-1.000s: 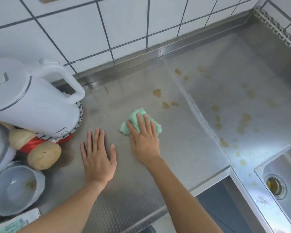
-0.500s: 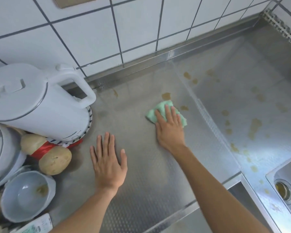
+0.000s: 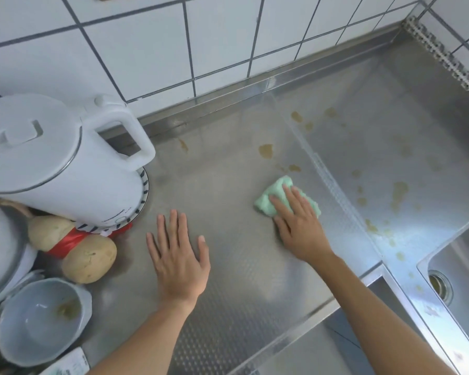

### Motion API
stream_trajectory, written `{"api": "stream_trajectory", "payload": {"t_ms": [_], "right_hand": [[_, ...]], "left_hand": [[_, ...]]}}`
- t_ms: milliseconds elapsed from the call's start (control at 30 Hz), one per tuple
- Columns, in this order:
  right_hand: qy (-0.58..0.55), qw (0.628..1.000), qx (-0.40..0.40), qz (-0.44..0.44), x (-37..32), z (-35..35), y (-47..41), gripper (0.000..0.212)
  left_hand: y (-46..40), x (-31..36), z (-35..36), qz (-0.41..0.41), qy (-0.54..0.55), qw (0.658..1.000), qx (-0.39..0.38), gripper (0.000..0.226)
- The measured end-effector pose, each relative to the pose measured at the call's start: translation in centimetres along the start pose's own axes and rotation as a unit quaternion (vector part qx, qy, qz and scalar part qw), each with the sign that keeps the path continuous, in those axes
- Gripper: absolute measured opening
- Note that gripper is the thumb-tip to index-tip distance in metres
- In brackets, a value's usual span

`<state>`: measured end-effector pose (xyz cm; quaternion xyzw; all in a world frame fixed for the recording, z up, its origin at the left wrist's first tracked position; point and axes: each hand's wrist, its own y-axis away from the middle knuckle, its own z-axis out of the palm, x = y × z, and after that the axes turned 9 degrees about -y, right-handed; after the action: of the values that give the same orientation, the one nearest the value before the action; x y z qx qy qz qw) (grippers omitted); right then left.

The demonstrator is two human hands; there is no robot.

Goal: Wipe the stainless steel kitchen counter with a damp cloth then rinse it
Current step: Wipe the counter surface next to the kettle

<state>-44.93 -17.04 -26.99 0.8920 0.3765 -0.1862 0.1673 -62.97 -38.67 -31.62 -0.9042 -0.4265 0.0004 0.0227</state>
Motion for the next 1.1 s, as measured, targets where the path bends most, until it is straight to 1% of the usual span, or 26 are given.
{"api": "stream_trajectory", "payload": {"t_ms": [100,133,167,233,300,400,467,533,567,667,733,800,833,867,900,967,1033,1100], "right_hand": [[-0.013,0.993,0.057,0.100,-3.7,1.0,-5.4,0.050],[-0.021,0.992,0.061,0.113,-5.7,1.8,-7.1,0.051],[-0.028,0.993,0.055,0.103,-7.8,2.7,-8.4,0.051],[-0.030,0.999,0.028,0.023,-11.9,4.9,-9.2,0.051],[-0.019,0.997,-0.010,-0.069,-13.8,6.4,-7.6,0.050],[-0.021,0.986,-0.053,-0.156,-11.4,6.0,-4.4,0.046],[-0.001,0.982,-0.069,-0.177,-8.7,4.6,-3.7,0.046],[0.005,0.987,-0.062,-0.149,-6.7,3.1,-4.8,0.046],[0.009,0.991,-0.050,-0.120,-6.3,2.4,-5.7,0.047],[0.002,1.000,0.010,-0.025,-7.3,1.5,-9.7,0.049],[-0.014,1.000,-0.003,-0.011,-11.3,4.3,-17.0,0.050],[-0.019,0.999,0.023,0.041,-14.7,5.0,-20.0,0.052],[-0.019,0.998,0.033,0.053,-16.3,5.5,-21.0,0.053],[-0.013,0.998,0.036,0.045,-17.5,6.0,-21.4,0.053],[-0.006,0.999,0.029,0.017,-18.1,6.5,-21.3,0.053],[0.003,0.997,-0.006,-0.082,-18.0,7.1,-19.4,0.051],[-0.006,0.986,-0.045,-0.162,-16.0,6.6,-16.6,0.049],[-0.004,0.977,-0.066,-0.204,-12.9,5.5,-13.6,0.047]], "left_hand": [[0.2,-0.1,0.0,-0.001,0.001,1.000,-0.001,0.066],[0.2,0.0,-0.1,-0.001,0.001,1.000,0.000,0.066],[0.1,0.1,-0.2,-0.002,0.001,1.000,0.001,0.065],[0.1,0.2,-0.3,-0.004,0.004,1.000,-0.002,0.064],[0.2,0.1,-0.4,0.002,0.000,1.000,-0.001,0.064],[0.3,-0.2,-0.3,0.008,-0.006,1.000,-0.007,0.064],[-0.1,0.0,-0.1,0.004,0.003,1.000,-0.002,0.065],[0.1,0.3,-0.2,0.002,0.014,1.000,0.000,0.065],[0.7,0.4,-0.2,0.008,0.016,1.000,0.004,0.065],[1.7,1.0,-0.6,0.032,0.027,0.999,0.012,0.064],[0.3,-0.1,1.0,-0.015,0.018,1.000,0.004,0.065],[-0.1,0.2,0.5,-0.008,0.021,1.000,0.001,0.065],[0.0,0.1,0.3,-0.004,0.023,1.000,0.000,0.065],[0.2,0.1,0.2,-0.001,0.022,1.000,0.003,0.065],[0.2,0.1,0.2,0.000,0.018,1.000,0.005,0.065],[0.0,0.2,0.1,-0.002,0.015,1.000,0.002,0.065],[0.1,0.1,0.1,-0.005,0.017,1.000,-0.001,0.066],[0.1,0.2,-0.2,-0.001,0.010,1.000,-0.007,0.066]]}}
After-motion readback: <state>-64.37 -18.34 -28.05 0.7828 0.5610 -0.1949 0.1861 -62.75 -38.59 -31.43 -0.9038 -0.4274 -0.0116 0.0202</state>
